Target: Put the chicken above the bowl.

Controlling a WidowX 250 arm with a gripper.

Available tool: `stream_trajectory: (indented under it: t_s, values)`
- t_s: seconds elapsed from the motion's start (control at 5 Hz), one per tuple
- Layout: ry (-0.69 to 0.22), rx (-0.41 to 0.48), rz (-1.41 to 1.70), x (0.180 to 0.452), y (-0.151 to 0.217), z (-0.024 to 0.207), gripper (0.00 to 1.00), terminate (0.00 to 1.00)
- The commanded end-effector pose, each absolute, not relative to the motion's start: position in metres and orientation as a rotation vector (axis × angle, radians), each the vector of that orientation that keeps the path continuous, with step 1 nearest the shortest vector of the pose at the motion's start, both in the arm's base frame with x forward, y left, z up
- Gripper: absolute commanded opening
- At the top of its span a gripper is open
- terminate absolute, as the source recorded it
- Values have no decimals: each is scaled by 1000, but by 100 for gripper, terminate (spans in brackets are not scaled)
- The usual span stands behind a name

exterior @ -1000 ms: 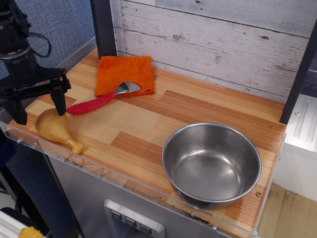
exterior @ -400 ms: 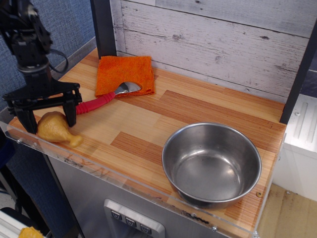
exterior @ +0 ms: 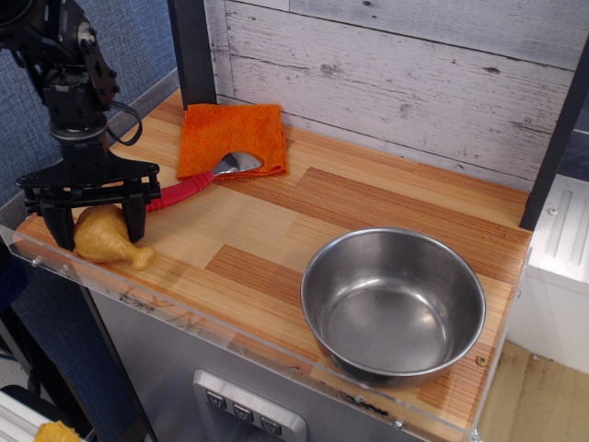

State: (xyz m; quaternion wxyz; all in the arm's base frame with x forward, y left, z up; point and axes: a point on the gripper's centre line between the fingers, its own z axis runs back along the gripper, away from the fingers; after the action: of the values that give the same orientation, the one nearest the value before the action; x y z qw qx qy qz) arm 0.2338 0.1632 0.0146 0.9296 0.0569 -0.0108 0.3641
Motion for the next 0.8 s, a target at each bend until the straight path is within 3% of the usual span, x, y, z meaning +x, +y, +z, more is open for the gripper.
stream_trajectory:
  t_s: [0.0, 0.2, 0.6]
  values:
    - [-96, 117, 637, 242, 159, 29, 0, 0]
    - [-128, 95, 531, 252, 159, 42, 0, 0]
    - [-208, 117, 214, 304, 134, 92, 0, 0]
